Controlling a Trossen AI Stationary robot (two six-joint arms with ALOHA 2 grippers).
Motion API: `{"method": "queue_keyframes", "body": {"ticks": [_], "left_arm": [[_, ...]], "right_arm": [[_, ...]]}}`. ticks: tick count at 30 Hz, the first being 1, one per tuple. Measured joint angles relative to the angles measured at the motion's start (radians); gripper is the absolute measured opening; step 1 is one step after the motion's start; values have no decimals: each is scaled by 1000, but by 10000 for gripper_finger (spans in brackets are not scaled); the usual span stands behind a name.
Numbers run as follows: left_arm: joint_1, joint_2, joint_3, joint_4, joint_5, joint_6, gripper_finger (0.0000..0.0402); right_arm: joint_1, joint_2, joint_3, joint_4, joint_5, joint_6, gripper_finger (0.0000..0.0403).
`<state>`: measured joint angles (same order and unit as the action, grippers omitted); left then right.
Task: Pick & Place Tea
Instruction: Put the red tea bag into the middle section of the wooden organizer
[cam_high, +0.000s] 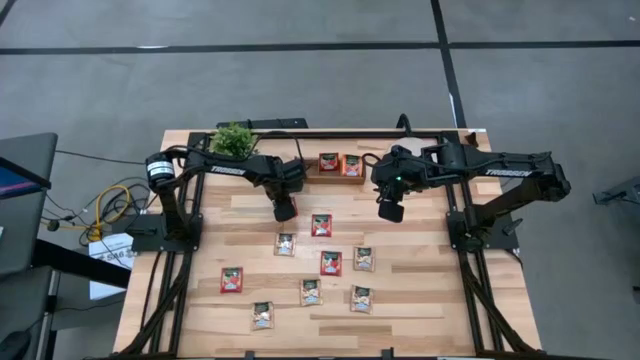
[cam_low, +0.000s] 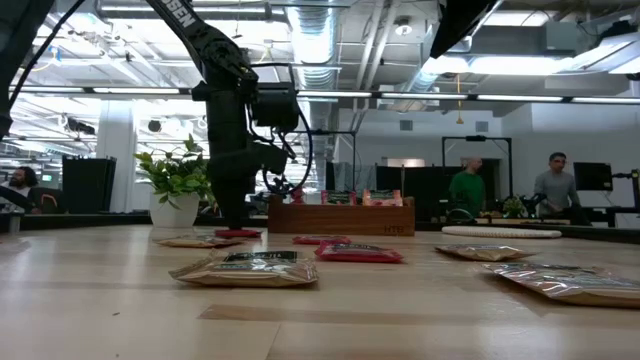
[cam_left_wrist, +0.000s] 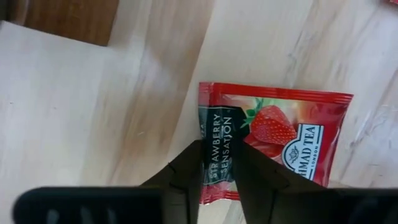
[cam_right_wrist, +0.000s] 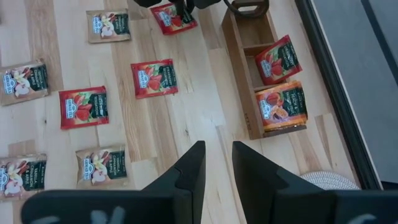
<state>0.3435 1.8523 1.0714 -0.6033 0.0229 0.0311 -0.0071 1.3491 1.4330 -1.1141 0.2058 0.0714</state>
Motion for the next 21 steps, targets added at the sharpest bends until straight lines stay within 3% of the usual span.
{"method": "queue_keyframes", "body": {"ticks": [7,21], "left_arm": [[0,-20,-1,1,-39,-1,34],[-24,-185,-5,-27,-102,-32,28]], "right_arm": [[0,0,0,0,0,0,72],[0,0,0,38,-1,13,72]]}}
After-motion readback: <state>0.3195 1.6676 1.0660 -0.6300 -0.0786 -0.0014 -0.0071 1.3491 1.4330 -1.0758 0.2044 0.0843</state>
